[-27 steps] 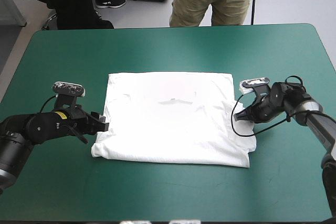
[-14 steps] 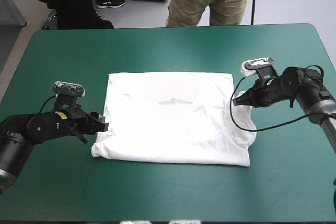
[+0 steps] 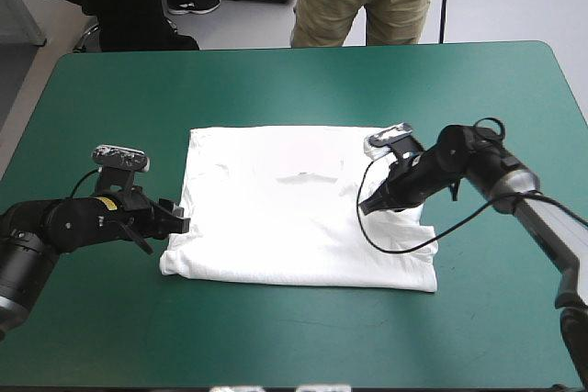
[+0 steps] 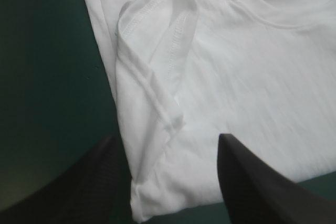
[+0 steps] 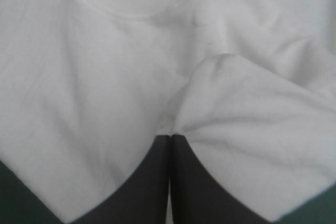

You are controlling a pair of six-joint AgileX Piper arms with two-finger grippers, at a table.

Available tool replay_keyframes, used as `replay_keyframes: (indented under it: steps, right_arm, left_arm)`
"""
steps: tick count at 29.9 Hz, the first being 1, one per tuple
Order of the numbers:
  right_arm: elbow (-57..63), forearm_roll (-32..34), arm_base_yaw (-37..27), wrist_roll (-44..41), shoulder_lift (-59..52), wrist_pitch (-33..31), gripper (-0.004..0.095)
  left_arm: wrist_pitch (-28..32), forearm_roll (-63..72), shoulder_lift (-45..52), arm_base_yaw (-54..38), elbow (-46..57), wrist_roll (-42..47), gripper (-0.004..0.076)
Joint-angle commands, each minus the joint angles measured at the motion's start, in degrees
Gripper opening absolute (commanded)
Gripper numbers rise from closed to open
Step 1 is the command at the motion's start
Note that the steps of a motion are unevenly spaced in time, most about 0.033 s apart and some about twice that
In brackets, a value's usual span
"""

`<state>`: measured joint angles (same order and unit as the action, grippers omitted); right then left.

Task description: Fold the cloth

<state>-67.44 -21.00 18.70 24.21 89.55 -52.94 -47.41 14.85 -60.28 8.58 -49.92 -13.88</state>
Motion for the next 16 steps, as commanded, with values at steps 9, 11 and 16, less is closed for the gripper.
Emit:
replay_keyframes:
  steps: [9, 11, 16]
  right_arm:
    - [-1.74, 0.68, 7.24, -1.34, 7.28, 7.05, 0.0094]
    - [-1.74, 1.23, 7.24, -1.18, 7.38, 7.05, 0.0213]
    - [-1.79, 1.53, 7.24, -0.67, 5.35, 7.16, 0.0457]
  left_arm:
    - [-1.02, 1.1, 0.75, 0.07, -1.87, 0.37, 0.0414]
    - [-1.02, 1.1, 0.75, 0.07, -1.87, 0.37, 0.0414]
    - [-1.02, 1.1, 0.75, -0.03, -1.87, 0.77, 0.0415]
